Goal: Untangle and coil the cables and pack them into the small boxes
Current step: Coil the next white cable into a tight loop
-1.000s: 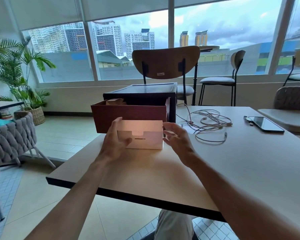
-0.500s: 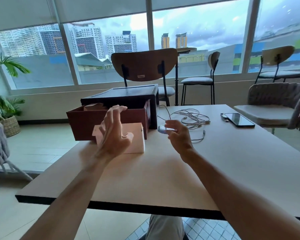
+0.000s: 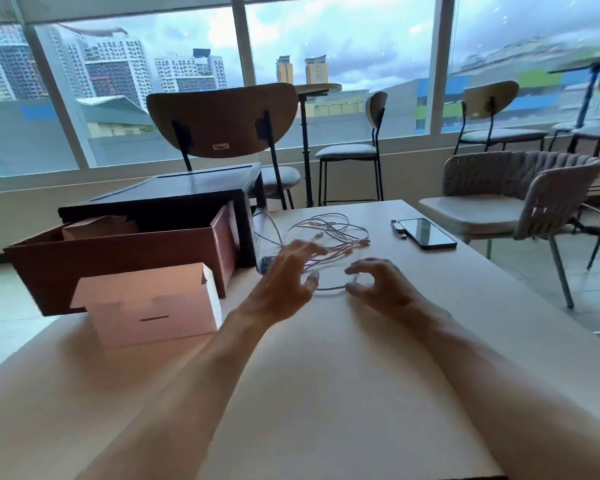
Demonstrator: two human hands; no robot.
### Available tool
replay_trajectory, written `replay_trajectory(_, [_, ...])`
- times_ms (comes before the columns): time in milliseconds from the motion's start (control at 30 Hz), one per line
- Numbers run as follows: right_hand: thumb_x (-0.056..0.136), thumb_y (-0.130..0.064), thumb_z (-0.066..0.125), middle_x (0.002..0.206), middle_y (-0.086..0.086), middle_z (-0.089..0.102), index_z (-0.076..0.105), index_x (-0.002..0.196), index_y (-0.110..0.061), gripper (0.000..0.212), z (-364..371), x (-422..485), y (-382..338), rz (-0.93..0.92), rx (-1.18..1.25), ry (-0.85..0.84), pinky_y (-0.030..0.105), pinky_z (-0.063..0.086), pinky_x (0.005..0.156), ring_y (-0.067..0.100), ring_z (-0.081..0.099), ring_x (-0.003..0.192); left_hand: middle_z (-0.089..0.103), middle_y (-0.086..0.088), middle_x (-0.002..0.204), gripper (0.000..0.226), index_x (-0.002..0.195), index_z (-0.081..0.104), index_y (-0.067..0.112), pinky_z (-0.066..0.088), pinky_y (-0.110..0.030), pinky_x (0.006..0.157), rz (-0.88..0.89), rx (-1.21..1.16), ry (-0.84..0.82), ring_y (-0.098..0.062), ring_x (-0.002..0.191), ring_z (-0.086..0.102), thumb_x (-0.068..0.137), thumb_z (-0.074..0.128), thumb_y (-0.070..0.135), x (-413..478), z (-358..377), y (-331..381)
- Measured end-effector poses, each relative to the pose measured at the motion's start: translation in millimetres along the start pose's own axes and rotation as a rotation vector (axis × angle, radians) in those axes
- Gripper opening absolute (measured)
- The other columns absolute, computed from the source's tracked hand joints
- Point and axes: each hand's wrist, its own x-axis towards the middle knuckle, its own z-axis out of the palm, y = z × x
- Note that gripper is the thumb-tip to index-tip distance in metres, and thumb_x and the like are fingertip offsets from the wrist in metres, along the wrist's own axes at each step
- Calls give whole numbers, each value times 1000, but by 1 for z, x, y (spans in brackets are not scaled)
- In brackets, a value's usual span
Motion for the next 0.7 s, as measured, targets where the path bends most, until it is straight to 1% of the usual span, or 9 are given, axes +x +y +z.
replay_trajectory(67, [83,-25,75,119,1,68,76,100,-24,17,-2,1,7,-36,-25,-34,23,37,102,16,55,119,58,-3,124,28,119,65,18,41,-31,106,-72,25,-121,-17,121,50,91,67,16,8,20,-11])
replay_trajectory(133, [85,-23,72,112,-4,70,77,93,-27,9,-3,5,11,-65,-38,-17,20,38,95,13,56,112,59,-1,114,19,109,69,21,42,-37,103,-141,8,-193,-19,116,52,91,69,24,16,36,-22])
replay_trajectory(233, [87,-20,68,98,-6,70,74,85,-30,12,-5,16,18,-46,-56,-1,21,42,83,12,61,96,60,3,96,3,92,71,19,47,-33,91,-182,-49,-158,-18,98,58,90,69,18,31,47,-31])
replay_trajectory(300, [87,-19,66,93,-4,69,71,85,-30,12,-5,20,19,-22,-44,-12,21,45,75,11,65,87,61,4,88,4,87,70,14,48,-31,84,-170,-65,-109,-19,90,61,90,68,12,41,52,-35])
replay_trajectory(400, [89,-25,68,94,-6,70,68,99,-27,10,-3,26,16,-26,33,-16,24,50,79,7,65,88,66,3,81,8,87,64,11,48,-22,73,-156,-184,30,-11,79,63,94,62,7,52,57,-36])
replay_trajectory(500, [95,-12,63,77,-3,70,72,97,-17,11,-3,37,3,-32,300,67,26,53,72,9,67,71,64,9,75,10,86,62,11,45,-14,68,-202,-388,239,0,72,61,96,62,12,60,59,-37])
replay_trajectory(567, [97,-4,58,71,3,65,71,91,-7,15,-11,45,-11,53,686,51,27,54,70,15,62,66,65,8,74,12,87,62,16,49,-20,67,-240,-484,367,-1,71,61,96,63,23,63,58,-42])
replay_trajectory(633, [99,-2,51,76,7,62,68,95,0,17,-20,53,-27,182,1017,-94,30,54,76,16,60,69,64,6,73,14,88,63,20,52,-34,65,-268,-558,460,-8,67,62,97,60,29,62,57,-48])
replay_trajectory(700, [101,0,46,78,8,63,65,103,2,19,-31,66,-41,258,1128,-261,32,52,77,15,58,69,64,-2,74,12,91,65,15,52,-35,62,-296,-650,537,-12,66,61,99,58,18,62,54,-50])
